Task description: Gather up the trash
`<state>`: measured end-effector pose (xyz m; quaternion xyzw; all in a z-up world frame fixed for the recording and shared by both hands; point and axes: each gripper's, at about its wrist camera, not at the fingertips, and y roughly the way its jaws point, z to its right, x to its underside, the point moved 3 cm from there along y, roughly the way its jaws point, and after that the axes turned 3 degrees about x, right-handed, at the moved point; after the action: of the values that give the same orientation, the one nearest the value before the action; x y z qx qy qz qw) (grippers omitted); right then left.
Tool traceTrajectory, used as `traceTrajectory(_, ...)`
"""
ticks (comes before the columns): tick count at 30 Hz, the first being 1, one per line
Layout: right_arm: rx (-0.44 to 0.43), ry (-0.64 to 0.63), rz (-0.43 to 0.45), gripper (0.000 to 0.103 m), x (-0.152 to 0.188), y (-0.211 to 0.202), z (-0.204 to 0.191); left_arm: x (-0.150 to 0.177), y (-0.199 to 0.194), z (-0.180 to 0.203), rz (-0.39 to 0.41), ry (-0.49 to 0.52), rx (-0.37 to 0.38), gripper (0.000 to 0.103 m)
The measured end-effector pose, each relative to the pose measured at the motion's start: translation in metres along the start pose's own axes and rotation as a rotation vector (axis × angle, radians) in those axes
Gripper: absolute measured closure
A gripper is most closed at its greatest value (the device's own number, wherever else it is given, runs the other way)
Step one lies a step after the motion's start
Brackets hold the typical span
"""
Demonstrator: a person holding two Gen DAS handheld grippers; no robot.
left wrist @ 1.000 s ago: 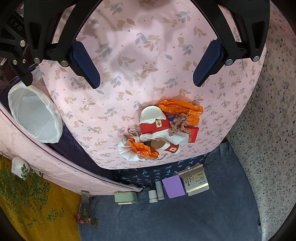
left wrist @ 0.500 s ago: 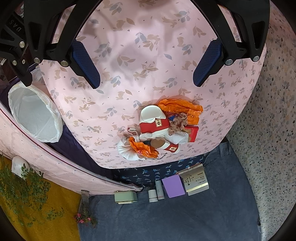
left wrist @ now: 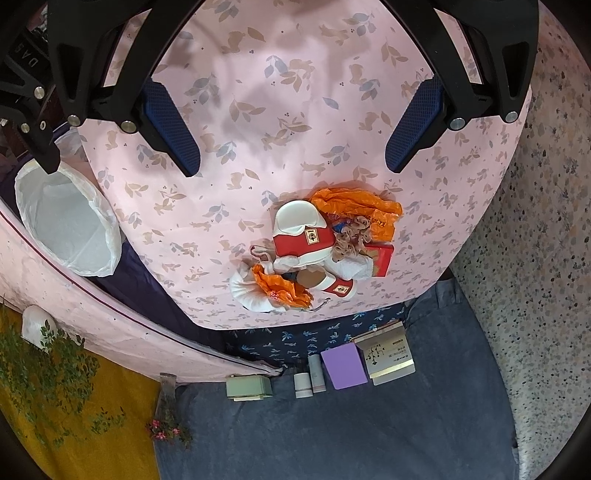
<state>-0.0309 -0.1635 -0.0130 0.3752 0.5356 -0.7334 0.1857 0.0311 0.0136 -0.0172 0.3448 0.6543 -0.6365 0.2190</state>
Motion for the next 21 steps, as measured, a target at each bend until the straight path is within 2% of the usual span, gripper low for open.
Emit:
traceTrajectory(10, 0.004, -0.007, 0.001, 0.007, -0.003, 0.0, -0.006, -0.001, 0.004, -0.008, 0.007, -0.01, 0.004, 0.007)
traceTrajectory(21, 0.005, -0.014, -0.011, 0.007, -0.006, 0.01, -0.019, -0.001, 0.021, -0.022, -0.032, -0.045, 0.05, 0.007)
